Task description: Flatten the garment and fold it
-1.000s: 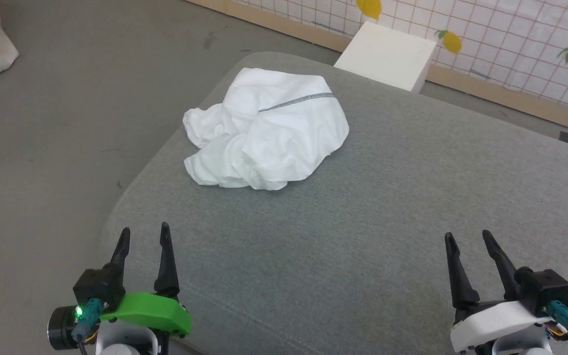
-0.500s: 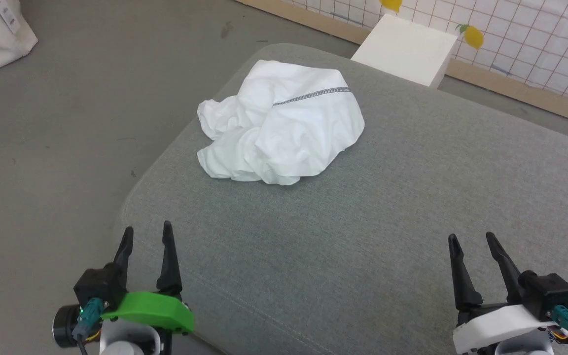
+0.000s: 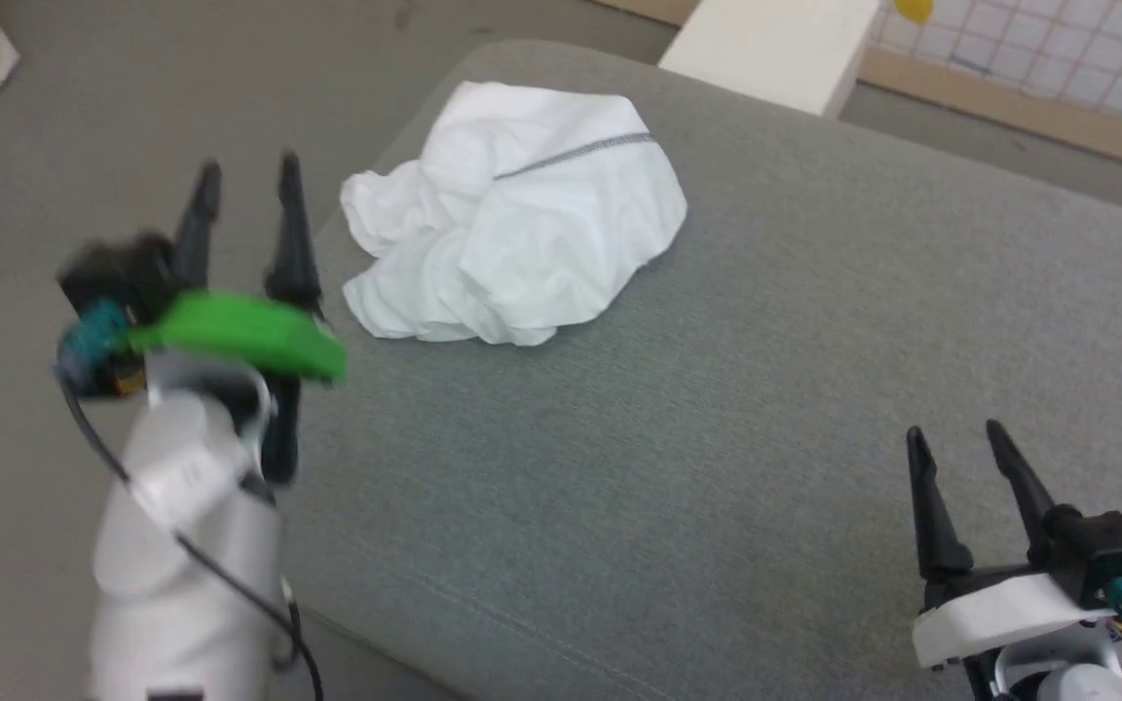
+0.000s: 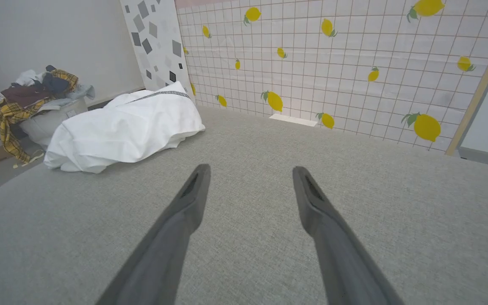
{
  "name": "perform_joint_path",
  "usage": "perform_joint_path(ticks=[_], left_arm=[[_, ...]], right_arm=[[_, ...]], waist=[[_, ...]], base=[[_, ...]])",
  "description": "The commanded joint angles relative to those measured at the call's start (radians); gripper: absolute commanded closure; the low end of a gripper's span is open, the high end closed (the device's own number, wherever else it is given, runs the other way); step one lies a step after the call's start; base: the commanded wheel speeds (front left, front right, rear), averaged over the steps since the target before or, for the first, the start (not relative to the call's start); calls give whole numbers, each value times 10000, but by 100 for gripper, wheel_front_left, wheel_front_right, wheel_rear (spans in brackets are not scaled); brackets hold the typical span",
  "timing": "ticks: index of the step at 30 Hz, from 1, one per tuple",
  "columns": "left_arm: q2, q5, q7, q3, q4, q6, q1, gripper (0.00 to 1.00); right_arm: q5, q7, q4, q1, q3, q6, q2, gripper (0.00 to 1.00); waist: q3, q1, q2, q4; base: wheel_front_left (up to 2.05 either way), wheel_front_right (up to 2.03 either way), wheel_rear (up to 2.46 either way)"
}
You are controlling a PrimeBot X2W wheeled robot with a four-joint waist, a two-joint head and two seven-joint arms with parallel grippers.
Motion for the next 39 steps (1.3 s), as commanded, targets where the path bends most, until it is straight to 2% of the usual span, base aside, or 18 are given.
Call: perform_joint_path(ticks=[1,5,9,13,18,24,29,30,31,32,35,39], left_arm=[[110,-278,426,62,391,-110,-678,0],[291,-1125,2132,412,1740,-123,-2288,0],[456,-1861,4599,574,3132,1,-3531,0],[766,-2032,6679,363,4020,94,-4230,0],[1007,-1935,7748,131,4481,285,-4566,0],[715,-1965,8308,-118,4981,415,-4489,0],[416,-2021,8597,-330,5495,353,-4147,0],[387,-2025,8532,-349,5574,344,-4072,5],[352,-1983,7824,-366,5614,278,-3899,100],[445,-1868,6572,-259,5585,404,-3845,100],[636,-1626,5176,-243,5434,460,-4029,100],[916,-1213,3364,-436,4893,212,-4668,100]], right_arm=[[-147,97,-148,-189,-95,-15,-6,0],[-437,325,-559,-310,-229,-15,-6,0],[-586,490,-1002,-431,-426,-15,-6,0],[-688,591,-1310,-506,-567,-15,-6,0],[-708,629,-1556,-535,-772,-15,-6,0],[-769,636,-1762,-575,-941,-15,-6,0],[-790,638,-1807,-612,-1039,-15,-6,0],[-799,641,-1792,-622,-1049,-15,-6,0],[-795,633,-1734,-623,-1063,-15,-6,0],[-763,596,-1600,-604,-1029,-15,-6,0],[-694,536,-1411,-574,-965,-15,-6,0],[-522,392,-1087,-538,-878,-15,-6,0]], waist=[[723,-1,0,-662],[1400,-1,0,-1212],[2079,-1,0,-1673],[2656,-1,0,-2003],[3206,-1,0,-2233],[3644,-1,0,-2310],[3734,-1,0,-2275],[3724,-1,0,-2256],[3605,-1,0,-2169],[3361,-1,0,-2044],[2995,-1,0,-1931],[2402,-1,0,-1865]], base=[[0,0,0],[0,0,0],[0,0,0],[0,0,0],[0,0,0],[0,0,0],[0,0,0],[0,0,0],[0,0,0],[0,0,0],[0,0,0],[0,0,0]])
